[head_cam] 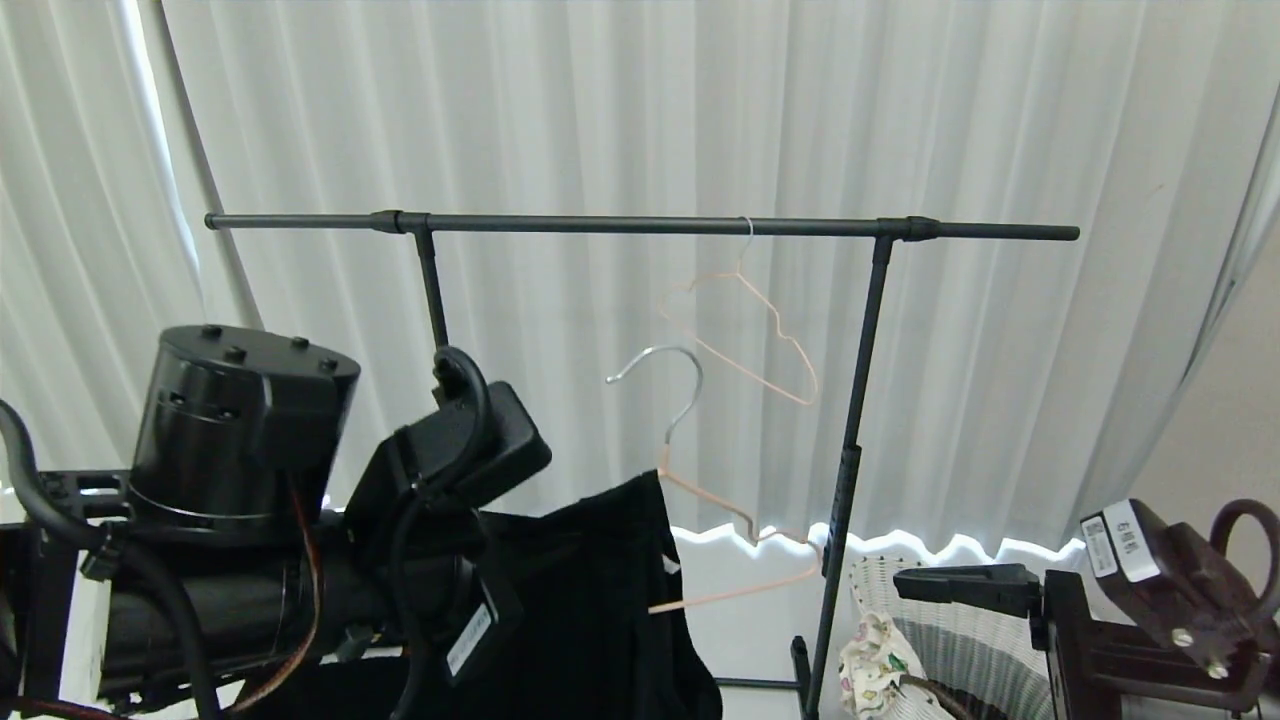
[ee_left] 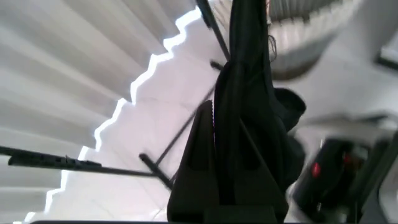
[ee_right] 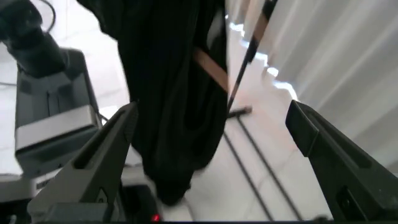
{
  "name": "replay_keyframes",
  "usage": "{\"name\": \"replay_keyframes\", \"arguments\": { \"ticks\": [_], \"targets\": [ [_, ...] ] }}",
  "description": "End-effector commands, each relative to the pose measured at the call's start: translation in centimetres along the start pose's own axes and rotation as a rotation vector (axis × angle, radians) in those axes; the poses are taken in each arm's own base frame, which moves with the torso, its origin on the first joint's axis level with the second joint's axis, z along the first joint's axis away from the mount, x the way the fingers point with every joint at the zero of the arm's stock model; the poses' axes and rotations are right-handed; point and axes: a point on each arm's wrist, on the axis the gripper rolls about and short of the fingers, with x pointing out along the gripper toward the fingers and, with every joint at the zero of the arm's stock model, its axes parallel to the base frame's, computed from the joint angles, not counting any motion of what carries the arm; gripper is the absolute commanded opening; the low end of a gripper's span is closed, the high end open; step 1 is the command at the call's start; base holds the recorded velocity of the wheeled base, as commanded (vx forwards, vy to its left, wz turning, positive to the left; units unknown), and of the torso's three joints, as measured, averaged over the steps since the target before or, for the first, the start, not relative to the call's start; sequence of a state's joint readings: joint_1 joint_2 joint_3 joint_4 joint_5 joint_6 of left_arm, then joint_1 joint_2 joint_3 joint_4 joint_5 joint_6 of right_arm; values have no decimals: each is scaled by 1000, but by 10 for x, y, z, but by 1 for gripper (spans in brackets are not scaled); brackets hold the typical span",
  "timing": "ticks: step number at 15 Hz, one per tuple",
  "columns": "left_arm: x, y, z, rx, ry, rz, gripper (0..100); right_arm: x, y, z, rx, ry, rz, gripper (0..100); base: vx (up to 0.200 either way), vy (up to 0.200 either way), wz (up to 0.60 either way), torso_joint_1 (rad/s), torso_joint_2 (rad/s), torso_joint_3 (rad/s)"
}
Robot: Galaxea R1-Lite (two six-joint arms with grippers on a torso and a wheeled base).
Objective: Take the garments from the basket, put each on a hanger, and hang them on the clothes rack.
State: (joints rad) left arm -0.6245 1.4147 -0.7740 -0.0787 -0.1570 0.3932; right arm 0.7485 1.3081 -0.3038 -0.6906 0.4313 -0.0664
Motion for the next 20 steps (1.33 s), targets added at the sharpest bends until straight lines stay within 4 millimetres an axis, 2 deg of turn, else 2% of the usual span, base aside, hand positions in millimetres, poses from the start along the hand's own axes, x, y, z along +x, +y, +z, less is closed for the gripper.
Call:
{"name": "replay_keyframes", "arguments": {
  "ticks": [1, 2, 3, 5, 7, 8, 10, 14, 20],
  "targets": [
    [-6, 10, 17, -17, -47, 81, 0, 5, -3, -4, 34, 43, -28, 100, 0, 0, 0, 0, 0, 0],
    [-10, 17, 29, -19, -66, 167, 0, 13, -5, -4, 132, 73, -81, 100, 0, 0, 0, 0, 0, 0],
    [-11, 18, 32, -18, -73, 177, 0, 17, -6, -1, 170, 71, -90, 100, 0, 0, 0, 0, 0, 0],
    [-16, 22, 44, -14, -117, 195, 0, 47, -6, 20, 357, 31, -142, 100, 0, 0, 0, 0, 0, 0],
    [-19, 24, 51, -10, -141, 202, 0, 71, -8, 33, 470, -2, -197, 100, 0, 0, 0, 0, 0, 0],
    [-19, 24, 51, -10, -142, 203, 0, 76, -9, 34, 489, -9, -212, 100, 0, 0, 0, 0, 0, 0],
    [-20, 25, 54, -9, -154, 206, 0, 98, -18, 42, 558, -43, -299, 100, 0, 0, 0, 0, 0, 0],
    [-23, 25, 59, -3, -182, 208, 0, 113, -24, 41, 577, -69, -333, 100, 0, 0, 0, 0, 0, 0],
    [-23, 9, 65, 27, -208, 149, 0, 122, -28, 35, 602, -67, -363, 100, 0, 0, 0, 0, 0, 0]
  ]
}}
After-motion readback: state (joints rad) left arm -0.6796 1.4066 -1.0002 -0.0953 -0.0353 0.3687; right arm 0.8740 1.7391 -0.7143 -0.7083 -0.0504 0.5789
